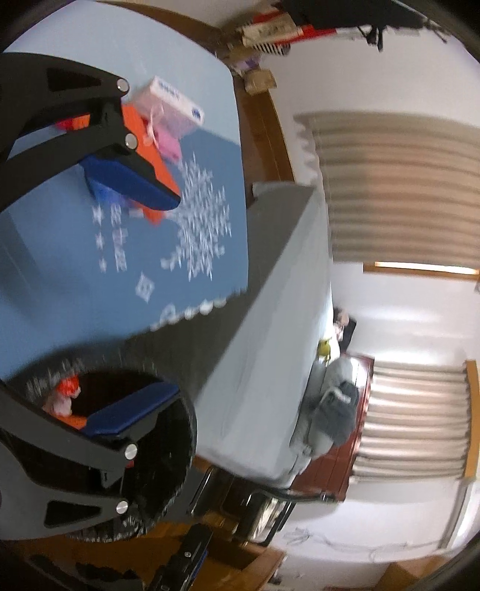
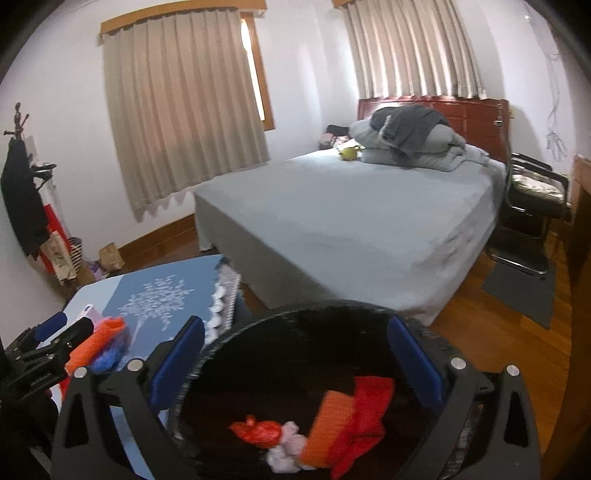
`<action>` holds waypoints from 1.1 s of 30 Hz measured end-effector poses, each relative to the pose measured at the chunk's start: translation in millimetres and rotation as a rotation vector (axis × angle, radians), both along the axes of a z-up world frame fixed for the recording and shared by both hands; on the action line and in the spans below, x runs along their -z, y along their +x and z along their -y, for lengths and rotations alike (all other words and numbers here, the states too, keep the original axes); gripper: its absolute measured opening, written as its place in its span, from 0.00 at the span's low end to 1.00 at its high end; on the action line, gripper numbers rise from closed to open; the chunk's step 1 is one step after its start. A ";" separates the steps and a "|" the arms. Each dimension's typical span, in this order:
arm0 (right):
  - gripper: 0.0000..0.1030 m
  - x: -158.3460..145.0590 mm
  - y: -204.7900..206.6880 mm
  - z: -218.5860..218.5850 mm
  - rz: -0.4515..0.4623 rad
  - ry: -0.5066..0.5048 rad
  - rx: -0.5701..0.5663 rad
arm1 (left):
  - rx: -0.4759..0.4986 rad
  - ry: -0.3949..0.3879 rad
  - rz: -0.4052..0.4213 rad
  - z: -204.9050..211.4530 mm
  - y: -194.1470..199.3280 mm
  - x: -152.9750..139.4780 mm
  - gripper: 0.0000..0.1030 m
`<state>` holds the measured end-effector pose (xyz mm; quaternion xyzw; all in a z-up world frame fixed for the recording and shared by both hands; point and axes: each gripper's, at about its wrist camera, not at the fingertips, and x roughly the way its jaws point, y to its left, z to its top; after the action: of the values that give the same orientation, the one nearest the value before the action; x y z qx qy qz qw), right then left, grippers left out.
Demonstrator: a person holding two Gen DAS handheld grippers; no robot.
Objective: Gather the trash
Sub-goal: 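Move both tools back to the pile and close the right tool on the orange mesh sleeve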
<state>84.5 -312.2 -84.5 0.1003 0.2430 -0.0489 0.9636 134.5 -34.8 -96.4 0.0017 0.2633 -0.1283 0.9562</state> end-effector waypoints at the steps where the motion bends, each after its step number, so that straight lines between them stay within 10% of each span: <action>1: 0.94 0.3 3.4 -6.5 0.000 0.002 -0.012 | -0.016 0.003 0.001 -6.9 -0.4 -0.2 0.89; 33: 0.94 57.3 135.2 -229.2 -0.154 -0.029 -0.380 | -0.382 0.064 -0.056 -205.1 27.9 41.8 0.89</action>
<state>219.7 -83.0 -141.8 0.0346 0.3297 0.1226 0.9354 162.4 170.3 -138.2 -0.0216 0.2894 0.0637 0.9548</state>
